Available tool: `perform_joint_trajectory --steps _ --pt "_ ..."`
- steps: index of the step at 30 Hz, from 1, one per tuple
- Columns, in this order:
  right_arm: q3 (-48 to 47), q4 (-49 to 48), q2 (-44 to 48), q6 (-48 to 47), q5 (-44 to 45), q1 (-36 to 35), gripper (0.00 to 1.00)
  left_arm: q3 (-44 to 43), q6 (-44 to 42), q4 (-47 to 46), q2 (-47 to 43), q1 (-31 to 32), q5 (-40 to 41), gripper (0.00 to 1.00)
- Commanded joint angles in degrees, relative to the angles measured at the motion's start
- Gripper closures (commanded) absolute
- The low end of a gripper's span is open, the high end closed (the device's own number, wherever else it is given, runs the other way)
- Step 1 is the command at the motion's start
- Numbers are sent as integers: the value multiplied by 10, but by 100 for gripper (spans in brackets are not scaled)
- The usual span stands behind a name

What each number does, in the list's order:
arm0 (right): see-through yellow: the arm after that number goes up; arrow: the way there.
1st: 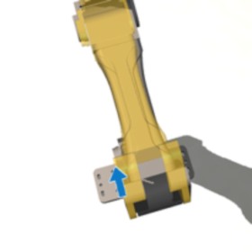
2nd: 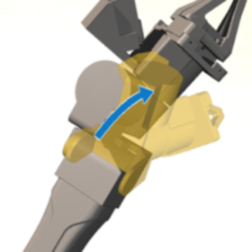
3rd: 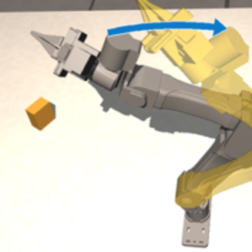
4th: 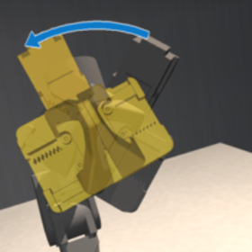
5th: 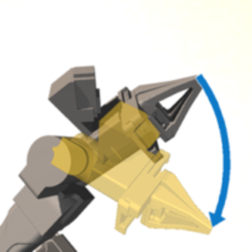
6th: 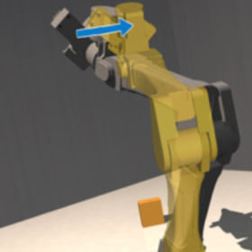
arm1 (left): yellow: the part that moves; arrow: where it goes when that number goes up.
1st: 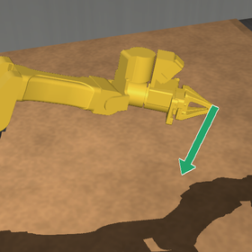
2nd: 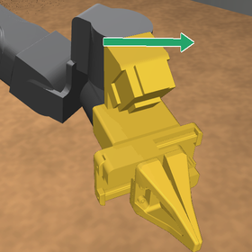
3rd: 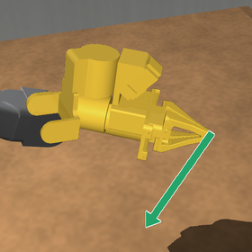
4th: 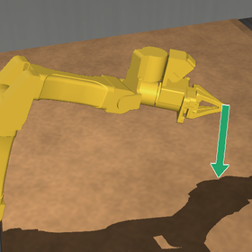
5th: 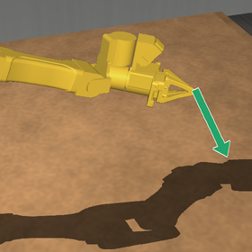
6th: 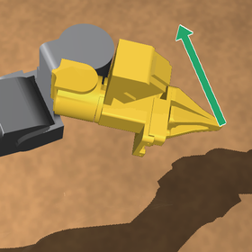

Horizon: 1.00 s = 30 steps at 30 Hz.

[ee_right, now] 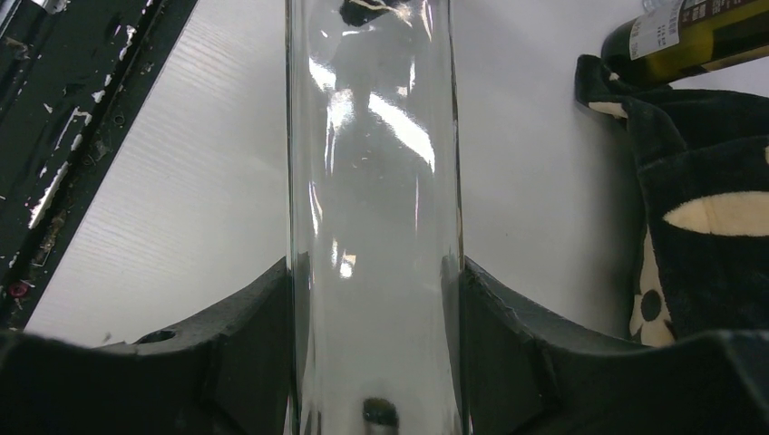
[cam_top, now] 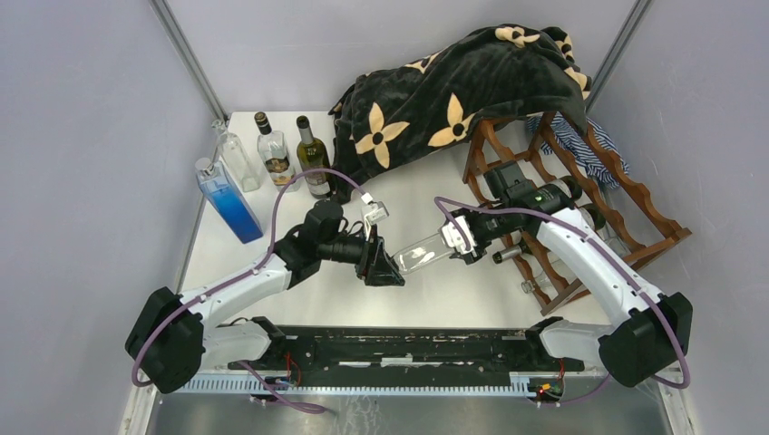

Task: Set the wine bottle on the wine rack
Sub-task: Pick up the wine bottle from the center of the board.

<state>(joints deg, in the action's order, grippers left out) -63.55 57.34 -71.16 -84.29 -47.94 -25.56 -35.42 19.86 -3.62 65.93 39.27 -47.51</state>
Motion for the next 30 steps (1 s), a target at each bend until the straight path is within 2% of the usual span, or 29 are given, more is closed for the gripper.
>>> perform_joint_trajectory --steps 1,4,6,7,13,18,30 --pt "-11 -37 28 9 -43 5 100 1 43 -37 4 -5 -43 33" --pt "-9 -39 29 10 -43 6 100 -1 52 -46 5 -6 -48 36" --pt "-8 -39 30 10 -42 7 100 -2 54 -46 4 -7 -48 46" --pt "-9 -39 30 10 -41 8 100 -2 55 -45 4 -9 -48 48" --pt "-3 -44 38 13 -34 11 100 2 55 -27 -11 -36 -49 41" --pt "3 -48 43 15 -36 14 100 4 53 -12 -25 -61 -66 42" --pt "18 -64 43 22 -40 14 100 4 79 -44 -15 -62 -93 44"
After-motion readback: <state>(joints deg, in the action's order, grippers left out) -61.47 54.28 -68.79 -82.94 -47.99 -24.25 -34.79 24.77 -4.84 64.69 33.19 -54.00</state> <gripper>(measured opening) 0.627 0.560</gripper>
